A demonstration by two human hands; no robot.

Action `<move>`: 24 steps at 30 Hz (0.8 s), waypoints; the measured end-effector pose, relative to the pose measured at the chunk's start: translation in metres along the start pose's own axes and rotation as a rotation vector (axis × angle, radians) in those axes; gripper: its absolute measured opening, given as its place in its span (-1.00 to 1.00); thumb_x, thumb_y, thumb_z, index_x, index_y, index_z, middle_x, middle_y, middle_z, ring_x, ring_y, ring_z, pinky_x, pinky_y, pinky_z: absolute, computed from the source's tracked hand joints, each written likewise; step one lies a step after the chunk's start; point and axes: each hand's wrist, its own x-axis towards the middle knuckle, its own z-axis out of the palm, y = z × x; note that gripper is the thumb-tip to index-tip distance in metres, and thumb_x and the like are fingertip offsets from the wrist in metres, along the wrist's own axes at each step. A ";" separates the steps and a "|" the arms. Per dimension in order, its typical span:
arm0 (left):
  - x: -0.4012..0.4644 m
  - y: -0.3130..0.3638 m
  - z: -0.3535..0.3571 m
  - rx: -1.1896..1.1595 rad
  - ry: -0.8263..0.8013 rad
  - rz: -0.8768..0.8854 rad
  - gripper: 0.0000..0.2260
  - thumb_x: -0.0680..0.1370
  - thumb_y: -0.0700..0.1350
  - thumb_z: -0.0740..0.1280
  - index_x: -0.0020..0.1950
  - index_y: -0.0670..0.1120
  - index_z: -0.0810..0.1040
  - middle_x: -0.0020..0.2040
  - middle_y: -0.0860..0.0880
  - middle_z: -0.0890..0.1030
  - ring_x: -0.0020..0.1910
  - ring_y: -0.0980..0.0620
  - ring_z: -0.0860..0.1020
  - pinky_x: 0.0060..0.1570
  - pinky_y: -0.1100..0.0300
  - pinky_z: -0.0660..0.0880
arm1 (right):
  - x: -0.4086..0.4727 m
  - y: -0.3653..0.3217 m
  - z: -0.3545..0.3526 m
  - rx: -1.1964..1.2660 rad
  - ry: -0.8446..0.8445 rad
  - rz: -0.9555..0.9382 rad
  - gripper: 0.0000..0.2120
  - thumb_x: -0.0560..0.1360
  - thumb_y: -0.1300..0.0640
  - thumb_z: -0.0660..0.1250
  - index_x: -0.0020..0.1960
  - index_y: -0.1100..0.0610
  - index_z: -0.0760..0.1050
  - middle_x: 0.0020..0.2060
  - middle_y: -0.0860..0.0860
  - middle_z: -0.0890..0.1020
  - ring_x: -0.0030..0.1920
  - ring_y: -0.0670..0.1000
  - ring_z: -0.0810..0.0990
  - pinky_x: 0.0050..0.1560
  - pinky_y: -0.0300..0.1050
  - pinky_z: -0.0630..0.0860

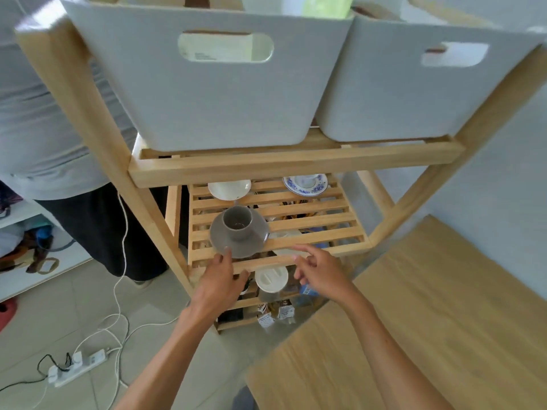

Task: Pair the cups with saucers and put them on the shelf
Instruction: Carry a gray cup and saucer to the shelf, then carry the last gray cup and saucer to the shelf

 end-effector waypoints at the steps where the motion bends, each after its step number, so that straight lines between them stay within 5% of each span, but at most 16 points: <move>1: -0.007 0.011 -0.001 0.001 -0.008 0.027 -0.37 0.62 0.16 0.21 0.60 -0.05 0.08 0.51 -0.12 0.34 0.45 -0.12 0.37 0.30 -0.09 0.45 | -0.012 0.004 -0.008 0.033 0.019 0.001 -0.66 0.65 -0.05 0.28 0.41 -0.07 0.49 -0.26 -0.03 0.73 -0.28 -0.12 0.66 -0.05 -0.08 0.66; 5: -0.045 0.063 -0.001 -0.018 -0.040 0.178 -0.40 0.59 0.25 0.18 0.56 0.01 0.21 0.39 -0.03 0.49 0.33 -0.05 0.48 0.24 -0.01 0.50 | -0.068 0.028 -0.041 0.172 0.108 -0.012 -0.74 0.64 -0.05 0.28 0.31 -0.12 0.52 -0.25 -0.03 0.72 -0.27 -0.09 0.68 0.02 0.04 0.68; 9: -0.121 0.131 0.020 -0.130 -0.138 0.352 -0.47 0.58 0.25 0.22 0.50 0.05 0.32 0.22 0.08 0.54 0.08 0.10 0.57 -0.02 0.16 0.49 | -0.153 0.069 -0.075 0.342 0.270 0.017 -0.73 0.65 0.04 0.29 0.32 -0.01 0.56 -0.27 -0.02 0.69 -0.33 -0.09 0.65 -0.22 -0.19 0.55; 13: -0.198 0.185 0.064 -0.226 -0.231 0.494 -0.52 0.57 0.23 0.25 0.46 0.11 0.36 0.09 0.13 0.52 -0.01 0.17 0.55 -0.13 0.31 0.44 | -0.252 0.116 -0.105 0.447 0.425 0.045 -0.76 0.65 0.08 0.29 0.30 -0.03 0.55 -0.26 0.00 0.68 -0.33 -0.11 0.63 -0.25 -0.27 0.50; 19: -0.278 0.254 0.145 -0.277 -0.398 0.633 -0.54 0.57 0.17 0.30 0.44 0.06 0.41 0.07 0.11 0.53 0.00 0.10 0.56 0.05 0.16 0.53 | -0.374 0.195 -0.137 0.528 0.666 0.104 -0.82 0.66 0.04 0.28 0.21 -0.16 0.56 -0.24 0.00 0.70 -0.30 -0.10 0.64 -0.21 -0.23 0.54; 24: -0.304 0.306 0.195 -0.220 -0.388 0.710 -0.59 0.59 0.12 0.29 0.42 0.05 0.44 0.08 0.04 0.55 -0.02 0.03 0.58 0.06 0.04 0.55 | -0.437 0.262 -0.153 0.558 0.863 0.232 -0.78 0.65 0.14 0.29 0.25 0.00 0.59 -0.28 0.02 0.67 -0.34 -0.07 0.61 -0.28 -0.22 0.54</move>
